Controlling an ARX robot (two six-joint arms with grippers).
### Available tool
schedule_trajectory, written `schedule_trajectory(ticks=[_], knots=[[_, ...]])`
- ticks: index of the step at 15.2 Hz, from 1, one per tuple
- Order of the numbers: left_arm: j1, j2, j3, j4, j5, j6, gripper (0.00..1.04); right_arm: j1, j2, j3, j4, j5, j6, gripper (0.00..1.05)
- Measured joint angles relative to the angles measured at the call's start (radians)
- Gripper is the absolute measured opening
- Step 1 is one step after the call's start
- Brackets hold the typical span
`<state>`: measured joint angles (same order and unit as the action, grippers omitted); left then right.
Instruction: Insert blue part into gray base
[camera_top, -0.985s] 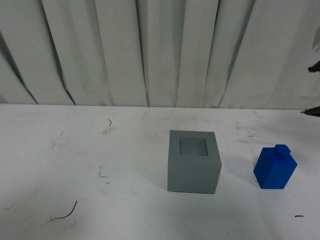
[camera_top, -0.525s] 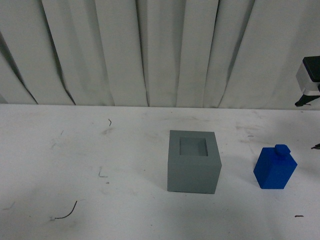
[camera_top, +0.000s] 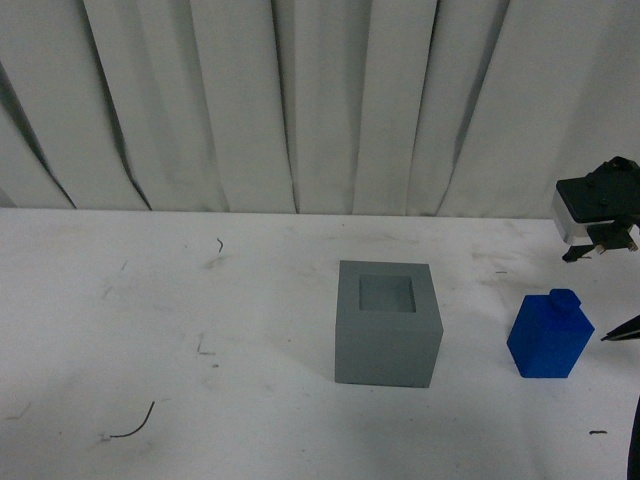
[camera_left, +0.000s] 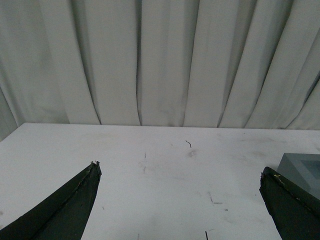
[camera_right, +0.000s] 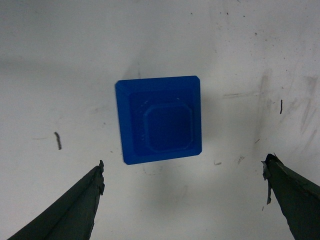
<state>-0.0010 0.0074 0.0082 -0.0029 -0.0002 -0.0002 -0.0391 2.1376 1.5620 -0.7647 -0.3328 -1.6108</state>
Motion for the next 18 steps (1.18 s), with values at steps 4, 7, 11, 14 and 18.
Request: schedule_trajectory(ticks=[4, 7, 11, 14, 18], knots=[[0.000, 0.000, 0.000, 0.000, 0.000, 0.000, 0.98, 0.011, 0.050, 0.038, -0.011, -0.004, 0.010, 0.98], [0.000, 0.000, 0.000, 0.000, 0.000, 0.000, 0.98, 0.027, 0.069, 0.051, -0.030, -0.008, 0.014, 0.98], [0.000, 0.000, 0.000, 0.000, 0.000, 0.000, 0.98, 0.031, 0.085, 0.051, -0.023, -0.007, 0.014, 0.98], [0.000, 0.000, 0.000, 0.000, 0.000, 0.000, 0.98, 0.005, 0.102, 0.040, -0.005, -0.003, 0.013, 0.98], [0.000, 0.000, 0.000, 0.000, 0.000, 0.000, 0.98, -0.005, 0.103, 0.035, 0.000, -0.011, 0.014, 0.98]])
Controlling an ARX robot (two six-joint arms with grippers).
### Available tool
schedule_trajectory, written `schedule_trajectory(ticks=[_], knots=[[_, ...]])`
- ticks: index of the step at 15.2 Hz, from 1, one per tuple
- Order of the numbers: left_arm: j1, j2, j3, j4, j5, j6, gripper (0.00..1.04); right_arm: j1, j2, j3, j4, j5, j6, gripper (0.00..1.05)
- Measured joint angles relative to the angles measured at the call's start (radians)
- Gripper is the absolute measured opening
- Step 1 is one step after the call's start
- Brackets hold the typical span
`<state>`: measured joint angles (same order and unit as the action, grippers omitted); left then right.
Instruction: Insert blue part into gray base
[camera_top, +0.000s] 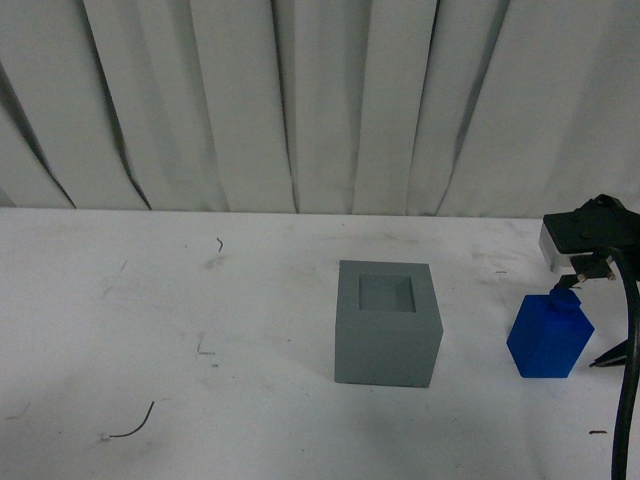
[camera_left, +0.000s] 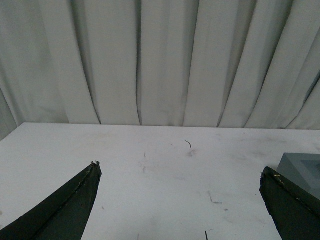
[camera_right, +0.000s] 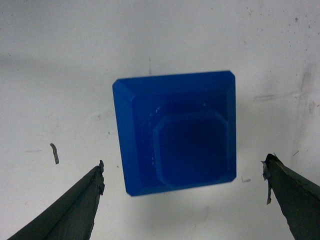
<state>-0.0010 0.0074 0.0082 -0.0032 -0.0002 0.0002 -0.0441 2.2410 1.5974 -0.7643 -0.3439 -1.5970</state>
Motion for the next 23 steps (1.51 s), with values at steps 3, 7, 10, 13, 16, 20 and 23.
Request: schedule_trajectory(ticks=[3, 7, 10, 13, 16, 20, 23], knots=[[0.000, 0.000, 0.000, 0.000, 0.000, 0.000, 0.98, 0.034, 0.003, -0.012, 0.002, -0.005, 0.006, 0.98], [0.000, 0.000, 0.000, 0.000, 0.000, 0.000, 0.98, 0.050, 0.003, -0.017, 0.003, -0.011, 0.010, 0.71], [0.000, 0.000, 0.000, 0.000, 0.000, 0.000, 0.98, 0.053, 0.002, -0.017, 0.003, -0.011, 0.012, 0.47], [0.000, 0.000, 0.000, 0.000, 0.000, 0.000, 0.98, 0.064, 0.000, -0.014, 0.000, -0.011, 0.029, 0.47], [0.000, 0.000, 0.000, 0.000, 0.000, 0.000, 0.98, 0.097, -0.044, -0.014, -0.034, -0.011, 0.064, 0.47], [0.000, 0.000, 0.000, 0.000, 0.000, 0.000, 0.98, 0.150, -0.148, 0.063, -0.166, -0.015, 0.105, 0.47], [0.000, 0.000, 0.000, 0.000, 0.000, 0.000, 0.98, 0.230, -0.150, 0.114, -0.225, -0.011, 0.142, 0.47]])
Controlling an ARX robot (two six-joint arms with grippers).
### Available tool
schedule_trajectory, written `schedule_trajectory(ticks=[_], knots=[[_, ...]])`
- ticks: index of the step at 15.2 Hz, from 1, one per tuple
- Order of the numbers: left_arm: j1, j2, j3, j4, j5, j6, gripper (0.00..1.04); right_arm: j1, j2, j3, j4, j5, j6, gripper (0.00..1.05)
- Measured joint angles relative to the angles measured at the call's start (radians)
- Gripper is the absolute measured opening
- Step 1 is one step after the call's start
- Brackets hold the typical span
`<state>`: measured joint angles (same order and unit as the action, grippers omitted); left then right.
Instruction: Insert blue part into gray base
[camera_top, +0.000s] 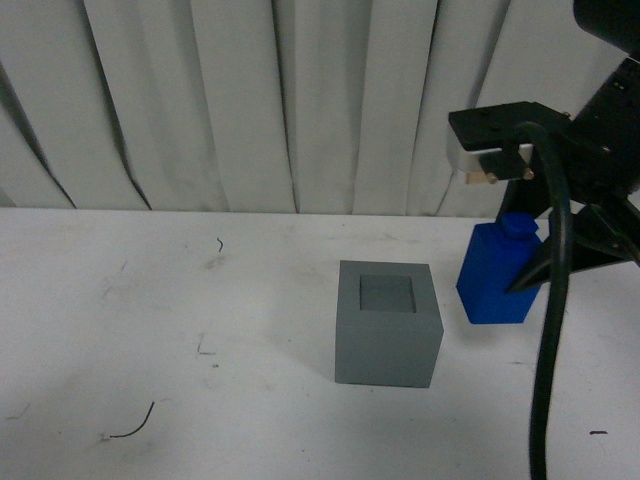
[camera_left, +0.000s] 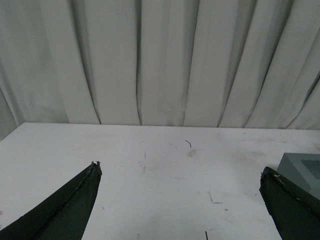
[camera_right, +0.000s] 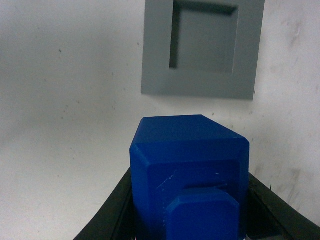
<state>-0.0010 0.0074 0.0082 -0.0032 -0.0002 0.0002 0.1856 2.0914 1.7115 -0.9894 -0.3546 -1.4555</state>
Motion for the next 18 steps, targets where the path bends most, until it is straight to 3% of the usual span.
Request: schedule_trajectory(ticks=[3, 11, 18], knots=[[0.000, 0.000, 0.000, 0.000, 0.000, 0.000, 0.98, 0.074, 0.014, 0.063, -0.026, 0.000, 0.045, 0.47], [0.000, 0.000, 0.000, 0.000, 0.000, 0.000, 0.98, 0.145, 0.120, 0.198, -0.060, 0.025, 0.129, 0.47], [0.000, 0.000, 0.000, 0.000, 0.000, 0.000, 0.98, 0.141, 0.180, 0.253, -0.039, 0.029, 0.166, 0.47]])
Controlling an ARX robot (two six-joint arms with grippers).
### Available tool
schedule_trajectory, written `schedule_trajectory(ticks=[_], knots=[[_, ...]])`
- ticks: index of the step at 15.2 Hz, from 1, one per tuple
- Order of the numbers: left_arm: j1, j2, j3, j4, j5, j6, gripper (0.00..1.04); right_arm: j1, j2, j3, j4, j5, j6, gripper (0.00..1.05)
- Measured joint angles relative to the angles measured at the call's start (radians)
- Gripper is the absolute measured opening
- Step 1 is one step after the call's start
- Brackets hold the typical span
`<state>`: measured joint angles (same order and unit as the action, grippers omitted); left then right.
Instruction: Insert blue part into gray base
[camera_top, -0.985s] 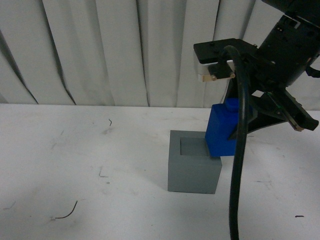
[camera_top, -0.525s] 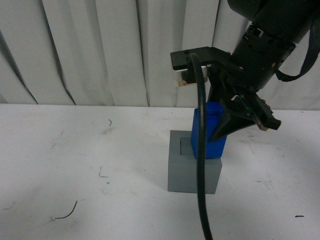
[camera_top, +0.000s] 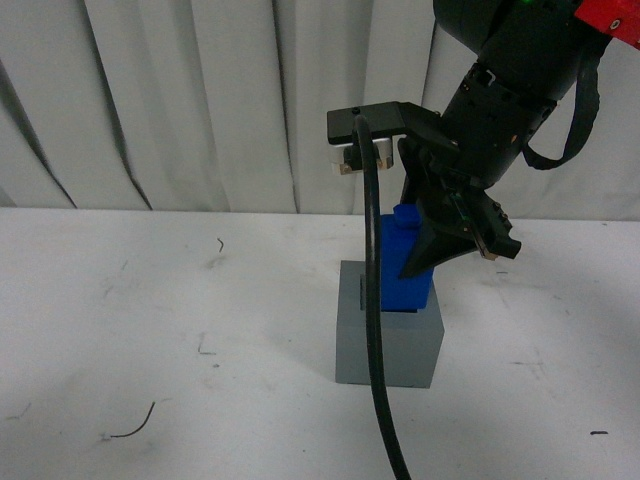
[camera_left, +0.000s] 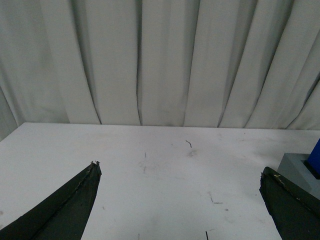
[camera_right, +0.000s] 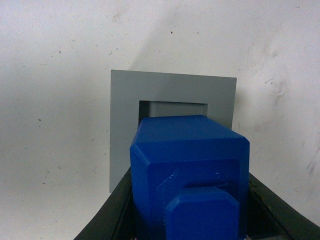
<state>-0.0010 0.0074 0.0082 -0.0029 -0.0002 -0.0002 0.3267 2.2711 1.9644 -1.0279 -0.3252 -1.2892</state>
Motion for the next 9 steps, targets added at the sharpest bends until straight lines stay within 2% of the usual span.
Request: schedule_trajectory(ticks=[9], knots=[[0.000, 0.000, 0.000, 0.000, 0.000, 0.000, 0.98, 0.014, 0.001, -0.008, 0.011, -0.019, 0.042, 0.47]])
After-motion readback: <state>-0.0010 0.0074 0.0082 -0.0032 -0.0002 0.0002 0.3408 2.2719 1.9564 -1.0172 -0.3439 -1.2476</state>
